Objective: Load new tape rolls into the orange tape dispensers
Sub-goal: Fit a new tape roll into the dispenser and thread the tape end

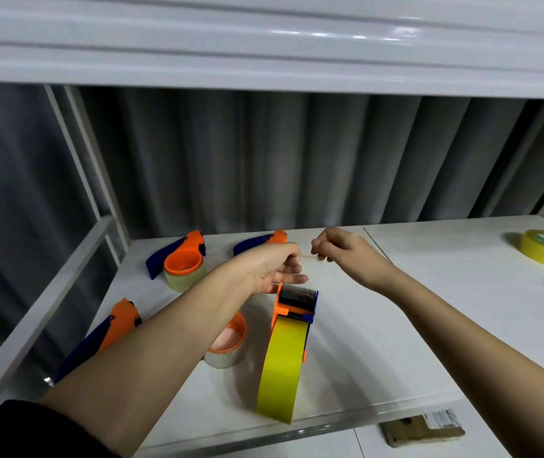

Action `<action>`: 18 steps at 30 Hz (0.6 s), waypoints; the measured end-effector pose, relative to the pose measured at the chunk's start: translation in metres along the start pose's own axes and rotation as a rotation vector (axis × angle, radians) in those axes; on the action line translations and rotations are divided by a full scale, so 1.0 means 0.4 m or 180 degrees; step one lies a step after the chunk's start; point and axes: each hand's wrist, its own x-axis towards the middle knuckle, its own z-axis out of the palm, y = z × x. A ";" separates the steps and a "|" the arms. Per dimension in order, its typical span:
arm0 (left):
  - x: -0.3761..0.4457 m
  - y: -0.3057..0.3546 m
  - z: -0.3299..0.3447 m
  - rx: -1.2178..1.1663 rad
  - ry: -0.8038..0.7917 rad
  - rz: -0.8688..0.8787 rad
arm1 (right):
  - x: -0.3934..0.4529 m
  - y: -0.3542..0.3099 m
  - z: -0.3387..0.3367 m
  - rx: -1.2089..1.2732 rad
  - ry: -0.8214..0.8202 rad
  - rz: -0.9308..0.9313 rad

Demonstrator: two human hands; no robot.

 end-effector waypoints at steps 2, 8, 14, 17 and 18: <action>0.000 0.002 0.000 -0.0055 -0.0003 -0.0031 | -0.012 0.005 0.005 -0.0856 0.0657 -0.0532; 0.001 0.006 -0.002 -0.0228 -0.0087 -0.0059 | -0.024 0.021 0.012 -0.2322 0.1121 -0.1736; 0.008 0.007 -0.005 0.0034 -0.0129 -0.0126 | -0.020 0.031 0.023 -0.2421 0.1055 -0.1780; 0.007 0.008 -0.005 0.0086 -0.0177 -0.0146 | -0.017 0.031 0.031 -0.2264 0.0963 -0.1675; 0.004 0.009 -0.005 0.0121 -0.0181 -0.0150 | -0.017 0.029 0.035 -0.2025 0.0873 -0.1555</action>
